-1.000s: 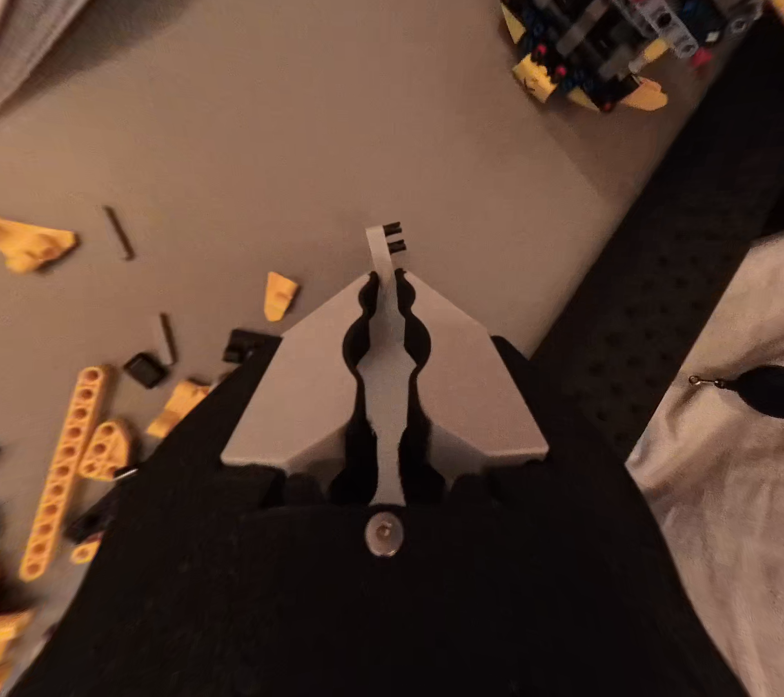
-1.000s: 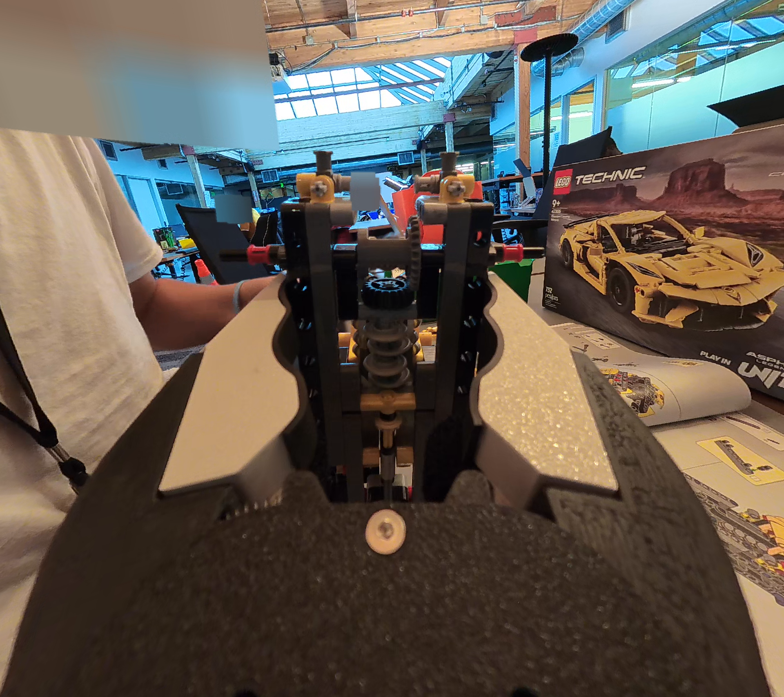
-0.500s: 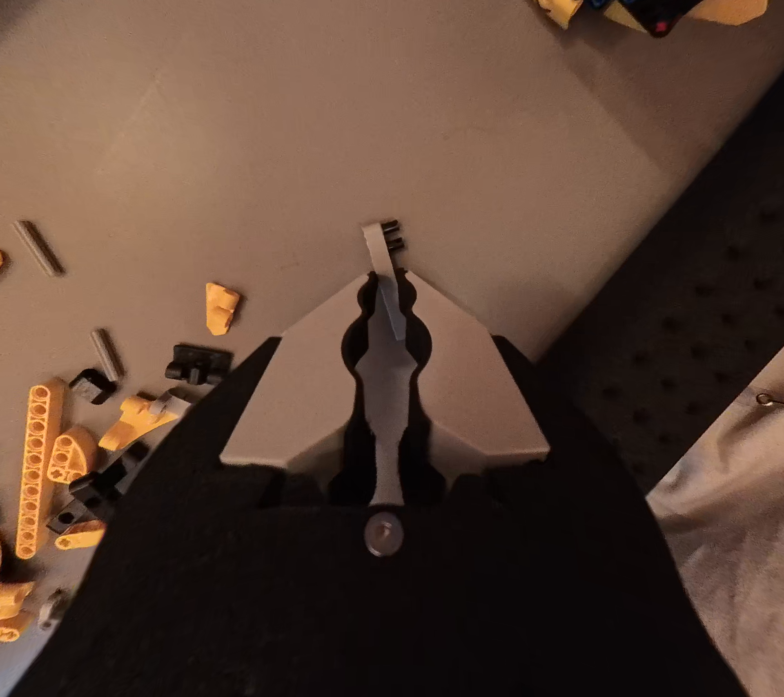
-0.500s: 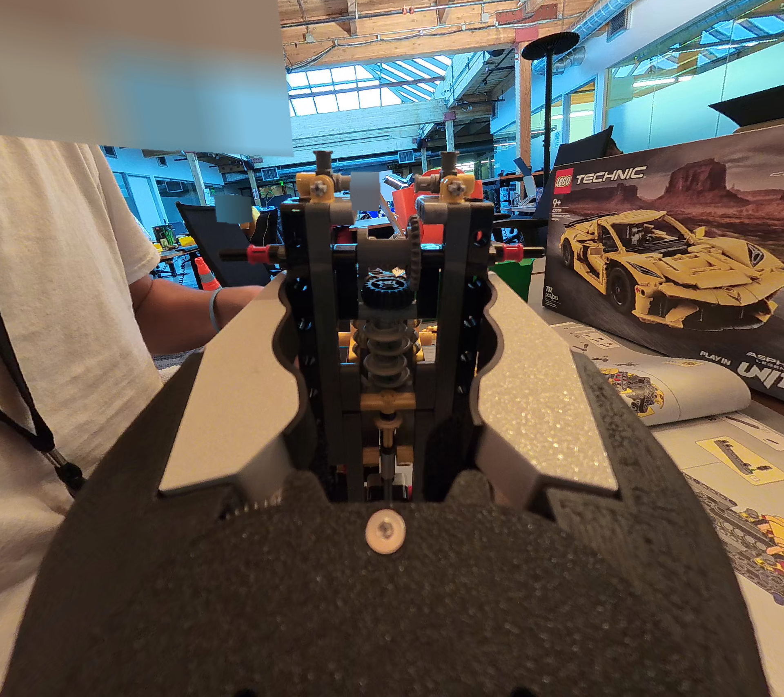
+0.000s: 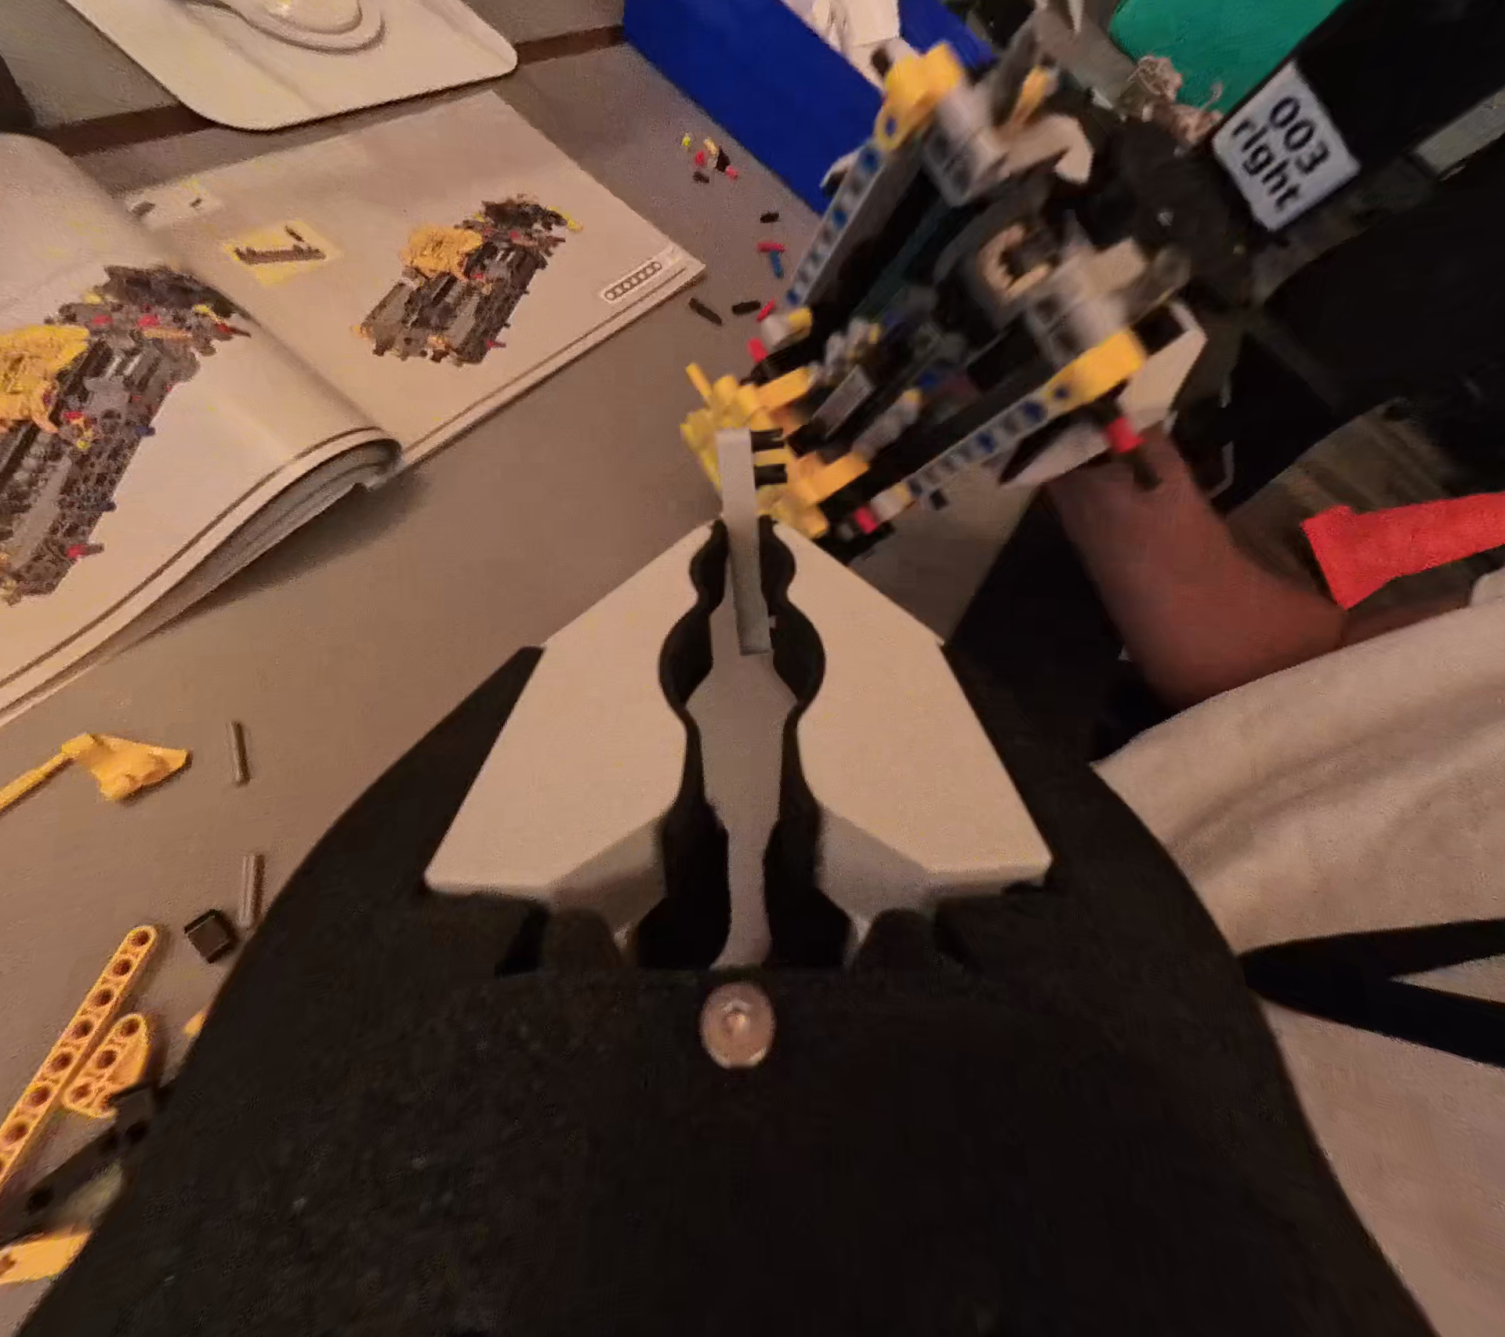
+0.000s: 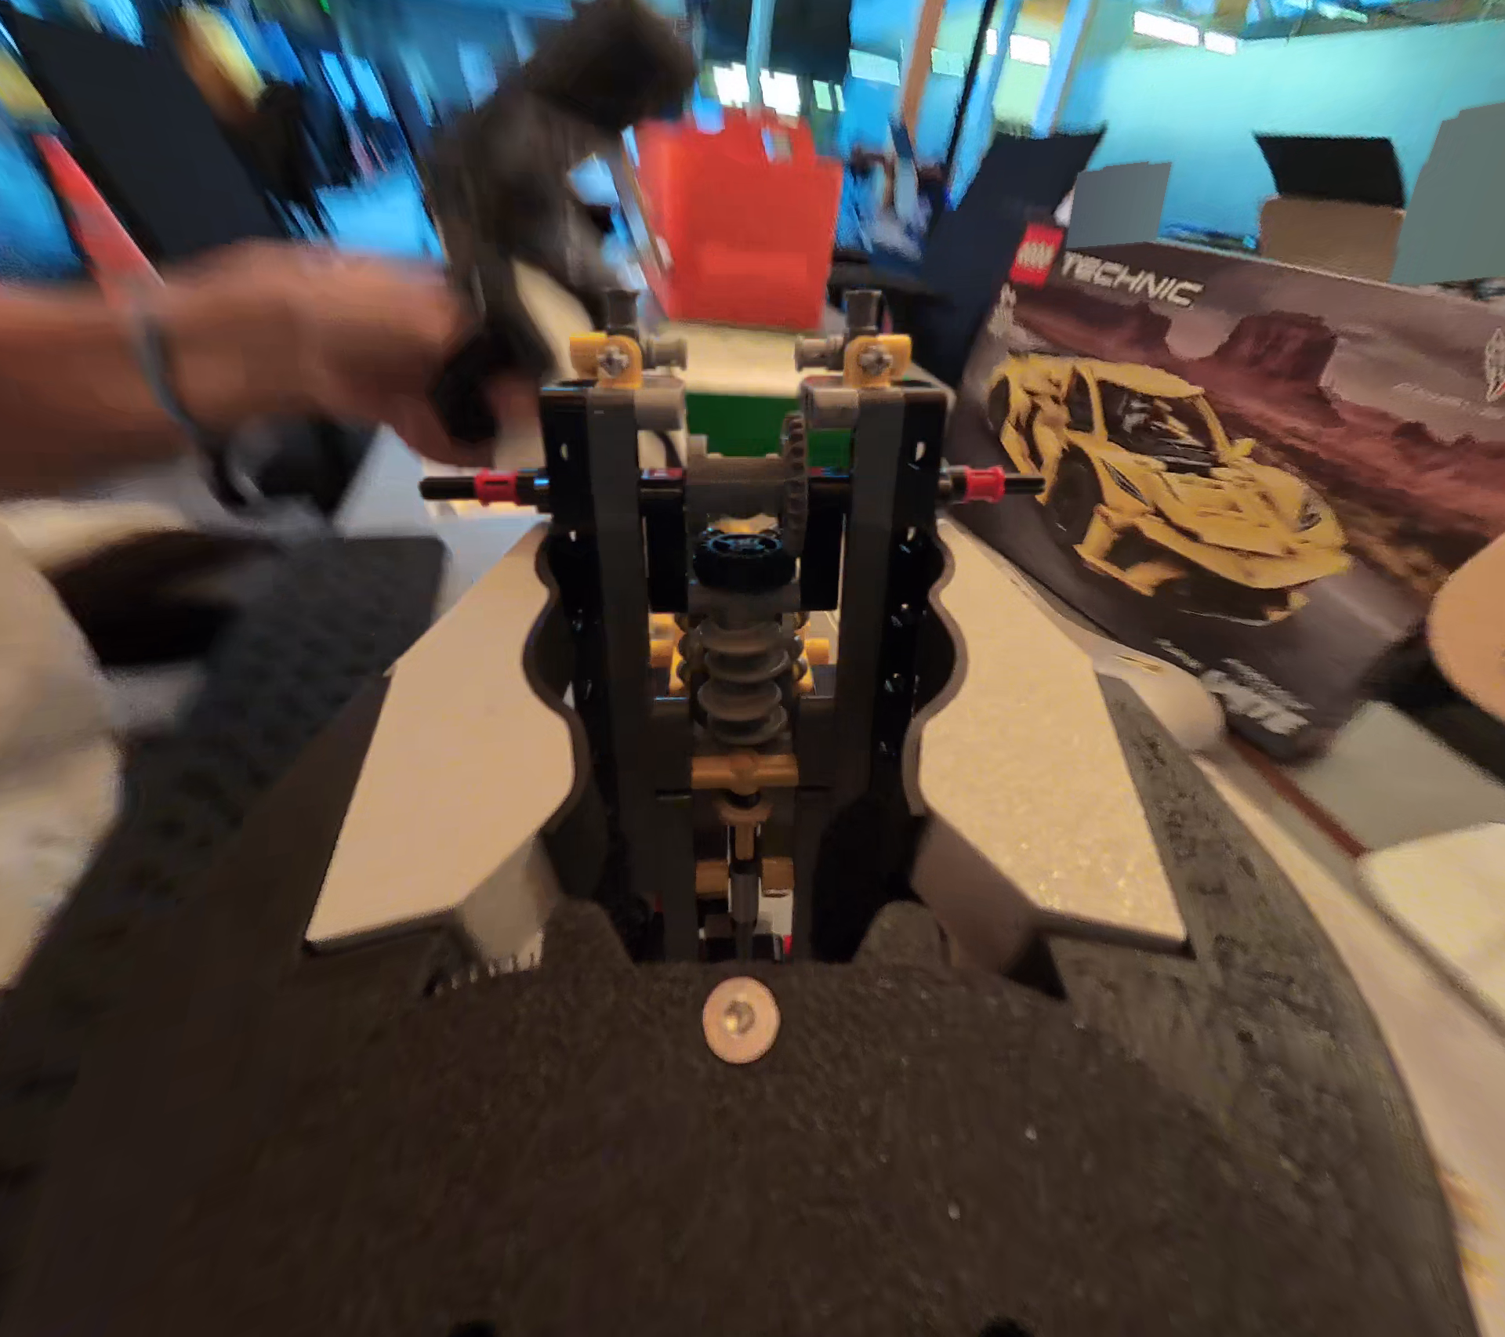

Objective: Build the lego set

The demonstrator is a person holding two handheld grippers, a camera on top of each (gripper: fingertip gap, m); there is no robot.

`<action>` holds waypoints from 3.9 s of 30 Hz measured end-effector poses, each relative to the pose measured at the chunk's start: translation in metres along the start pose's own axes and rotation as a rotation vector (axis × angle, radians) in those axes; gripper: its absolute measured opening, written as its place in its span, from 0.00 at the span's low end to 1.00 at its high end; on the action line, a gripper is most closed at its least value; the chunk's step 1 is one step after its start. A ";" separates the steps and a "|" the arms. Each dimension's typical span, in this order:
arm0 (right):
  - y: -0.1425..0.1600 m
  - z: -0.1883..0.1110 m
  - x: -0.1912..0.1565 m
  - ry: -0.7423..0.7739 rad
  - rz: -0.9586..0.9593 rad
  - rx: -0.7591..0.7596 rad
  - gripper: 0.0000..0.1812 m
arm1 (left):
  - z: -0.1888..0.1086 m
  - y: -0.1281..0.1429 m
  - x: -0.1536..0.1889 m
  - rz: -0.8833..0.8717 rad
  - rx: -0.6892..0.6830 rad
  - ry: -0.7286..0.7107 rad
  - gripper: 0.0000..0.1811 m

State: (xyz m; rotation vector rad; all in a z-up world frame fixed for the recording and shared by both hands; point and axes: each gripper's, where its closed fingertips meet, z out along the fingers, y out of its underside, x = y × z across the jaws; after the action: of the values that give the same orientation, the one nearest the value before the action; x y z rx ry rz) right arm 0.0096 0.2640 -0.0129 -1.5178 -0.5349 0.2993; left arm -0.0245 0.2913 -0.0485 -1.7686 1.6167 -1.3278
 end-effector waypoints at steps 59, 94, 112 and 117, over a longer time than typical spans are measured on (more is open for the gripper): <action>0.029 0.039 -0.013 0.262 -0.497 -0.303 0.46 | -0.021 -0.022 0.019 0.199 0.006 -0.185 0.04; 0.030 0.045 -0.016 0.448 -0.474 -0.433 0.46 | -0.035 -0.020 0.021 0.547 -0.069 -0.500 0.03; 0.033 0.048 -0.013 0.471 -0.475 -0.478 0.46 | -0.036 -0.019 0.016 0.798 -0.153 -0.587 0.04; 0.034 0.048 -0.014 0.469 -0.474 -0.488 0.46 | -0.036 -0.019 0.016 0.785 -0.135 -0.581 0.04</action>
State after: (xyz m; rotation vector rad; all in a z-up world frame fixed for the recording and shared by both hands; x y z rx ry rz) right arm -0.0213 0.3000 -0.0502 -1.7927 -0.5923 -0.5826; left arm -0.0459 0.2918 -0.0109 -1.1856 1.7675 -0.3166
